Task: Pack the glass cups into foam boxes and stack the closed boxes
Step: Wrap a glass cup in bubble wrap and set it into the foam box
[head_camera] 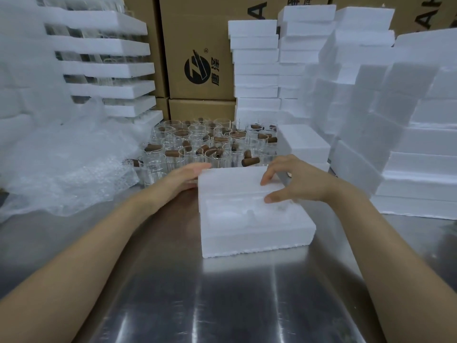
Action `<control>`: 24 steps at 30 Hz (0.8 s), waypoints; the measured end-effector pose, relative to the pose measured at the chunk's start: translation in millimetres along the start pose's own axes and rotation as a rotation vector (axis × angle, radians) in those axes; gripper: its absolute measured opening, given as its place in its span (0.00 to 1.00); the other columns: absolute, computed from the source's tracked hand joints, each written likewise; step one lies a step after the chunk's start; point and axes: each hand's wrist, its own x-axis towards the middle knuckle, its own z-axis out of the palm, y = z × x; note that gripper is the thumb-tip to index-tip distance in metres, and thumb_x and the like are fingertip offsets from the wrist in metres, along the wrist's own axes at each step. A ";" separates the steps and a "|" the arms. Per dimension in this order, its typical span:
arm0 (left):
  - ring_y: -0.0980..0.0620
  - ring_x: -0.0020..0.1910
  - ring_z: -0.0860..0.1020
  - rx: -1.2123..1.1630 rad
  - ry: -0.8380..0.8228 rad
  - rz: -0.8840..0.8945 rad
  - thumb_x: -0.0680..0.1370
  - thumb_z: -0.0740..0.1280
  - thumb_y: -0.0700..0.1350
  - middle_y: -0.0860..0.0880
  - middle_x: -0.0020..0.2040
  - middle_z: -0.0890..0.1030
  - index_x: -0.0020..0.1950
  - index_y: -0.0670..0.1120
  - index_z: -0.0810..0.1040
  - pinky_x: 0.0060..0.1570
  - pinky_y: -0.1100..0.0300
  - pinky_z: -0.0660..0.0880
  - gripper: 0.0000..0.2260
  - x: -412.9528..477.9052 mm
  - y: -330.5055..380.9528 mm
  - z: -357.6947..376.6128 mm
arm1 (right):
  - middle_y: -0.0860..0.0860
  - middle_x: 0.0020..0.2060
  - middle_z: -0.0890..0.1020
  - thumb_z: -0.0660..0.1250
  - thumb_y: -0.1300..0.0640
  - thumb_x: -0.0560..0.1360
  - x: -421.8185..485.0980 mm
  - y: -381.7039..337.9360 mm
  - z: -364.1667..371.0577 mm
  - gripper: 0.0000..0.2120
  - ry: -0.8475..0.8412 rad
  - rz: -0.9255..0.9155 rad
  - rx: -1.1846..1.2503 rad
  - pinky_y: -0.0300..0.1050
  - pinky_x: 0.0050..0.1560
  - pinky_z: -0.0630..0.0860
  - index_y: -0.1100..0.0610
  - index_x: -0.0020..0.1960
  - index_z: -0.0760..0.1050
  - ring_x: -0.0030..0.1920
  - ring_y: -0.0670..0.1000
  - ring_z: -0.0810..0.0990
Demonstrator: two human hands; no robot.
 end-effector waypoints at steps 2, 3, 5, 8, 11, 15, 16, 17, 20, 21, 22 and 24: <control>0.61 0.57 0.77 0.046 0.269 0.131 0.76 0.66 0.58 0.57 0.62 0.77 0.57 0.60 0.79 0.57 0.60 0.72 0.11 4.8 -2.2 2.5 | 0.38 0.48 0.75 0.80 0.50 0.65 0.9 0.4 0.9 0.13 0.004 -0.002 0.023 0.23 0.51 0.62 0.47 0.47 0.80 0.54 0.31 0.68; 0.63 0.52 0.77 0.190 0.434 0.207 0.79 0.64 0.50 0.56 0.61 0.77 0.56 0.57 0.79 0.54 0.63 0.72 0.08 6.8 -5.6 2.8 | 0.39 0.49 0.76 0.80 0.51 0.65 1.6 -0.1 1.9 0.13 -0.002 -0.002 0.038 0.26 0.53 0.63 0.47 0.47 0.80 0.54 0.32 0.69; 0.62 0.46 0.75 0.512 0.648 0.289 0.81 0.62 0.41 0.52 0.63 0.73 0.61 0.50 0.78 0.52 0.65 0.72 0.11 11.5 -11.8 2.5 | 0.42 0.50 0.76 0.80 0.52 0.65 2.7 -1.7 4.0 0.13 -0.014 0.001 0.062 0.30 0.54 0.68 0.47 0.47 0.80 0.52 0.34 0.72; 0.51 0.55 0.76 0.817 0.668 0.225 0.81 0.60 0.38 0.47 0.70 0.70 0.70 0.42 0.71 0.58 0.59 0.70 0.17 23.0 -16.2 2.8 | 0.42 0.50 0.75 0.80 0.52 0.65 3.9 -2.4 5.6 0.14 -0.028 0.002 0.076 0.27 0.50 0.70 0.47 0.47 0.78 0.49 0.32 0.72; 0.43 0.62 0.74 0.931 0.610 0.138 0.82 0.60 0.39 0.43 0.70 0.70 0.72 0.40 0.69 0.60 0.50 0.71 0.18 33.8 -17.1 3.8 | 0.42 0.50 0.74 0.80 0.52 0.65 4.8 -1.0 6.0 0.14 -0.034 0.015 0.086 0.26 0.49 0.69 0.47 0.47 0.78 0.49 0.32 0.72; 0.42 0.56 0.76 0.903 0.620 0.152 0.80 0.60 0.32 0.40 0.62 0.74 0.68 0.38 0.73 0.56 0.48 0.74 0.17 40.3 -15.1 0.2 | 0.43 0.51 0.74 0.80 0.52 0.65 4.6 -0.4 7.1 0.14 -0.045 0.022 0.117 0.26 0.48 0.69 0.47 0.47 0.78 0.49 0.32 0.73; 0.43 0.54 0.76 0.884 0.625 0.178 0.78 0.61 0.30 0.41 0.59 0.75 0.67 0.38 0.74 0.54 0.49 0.74 0.17 40.2 -14.9 0.3 | 0.43 0.51 0.74 0.80 0.52 0.65 4.4 -0.4 6.5 0.14 -0.047 0.028 0.120 0.28 0.49 0.69 0.46 0.47 0.79 0.49 0.32 0.73; 0.45 0.52 0.76 0.860 0.634 0.202 0.77 0.61 0.29 0.41 0.56 0.75 0.66 0.38 0.74 0.53 0.52 0.74 0.18 38.9 -14.8 1.1 | 0.43 0.51 0.74 0.80 0.52 0.65 4.4 -0.3 5.8 0.14 -0.048 0.034 0.121 0.30 0.50 0.69 0.46 0.47 0.79 0.49 0.32 0.73; 0.49 0.49 0.75 0.824 0.700 0.224 0.74 0.63 0.28 0.45 0.53 0.75 0.65 0.40 0.76 0.48 0.53 0.75 0.20 29.8 -11.1 2.6 | 0.43 0.51 0.74 0.79 0.52 0.65 4.9 -0.5 4.9 0.14 -0.055 0.045 0.108 0.31 0.51 0.69 0.45 0.47 0.79 0.49 0.32 0.73; 0.49 0.48 0.75 0.839 0.738 0.222 0.74 0.64 0.30 0.46 0.53 0.76 0.65 0.42 0.76 0.45 0.52 0.75 0.20 26.8 -7.1 2.9 | 0.43 0.51 0.74 0.79 0.52 0.66 4.7 -0.6 4.8 0.14 -0.054 0.046 0.101 0.30 0.51 0.68 0.45 0.47 0.79 0.49 0.32 0.73; 0.49 0.47 0.75 0.854 0.790 0.220 0.75 0.64 0.31 0.46 0.53 0.76 0.64 0.43 0.77 0.43 0.52 0.75 0.19 23.7 -1.3 3.3 | 0.43 0.51 0.74 0.79 0.51 0.66 4.6 -1.0 5.0 0.14 -0.054 0.046 0.093 0.28 0.49 0.68 0.45 0.47 0.78 0.49 0.32 0.72; 0.49 0.44 0.75 0.872 0.903 0.244 0.75 0.64 0.31 0.48 0.52 0.76 0.63 0.44 0.78 0.39 0.51 0.75 0.18 17.6 14.3 6.3 | 0.43 0.52 0.74 0.78 0.51 0.67 5.3 -2.6 6.1 0.14 -0.055 0.034 0.062 0.25 0.46 0.67 0.45 0.48 0.77 0.49 0.32 0.72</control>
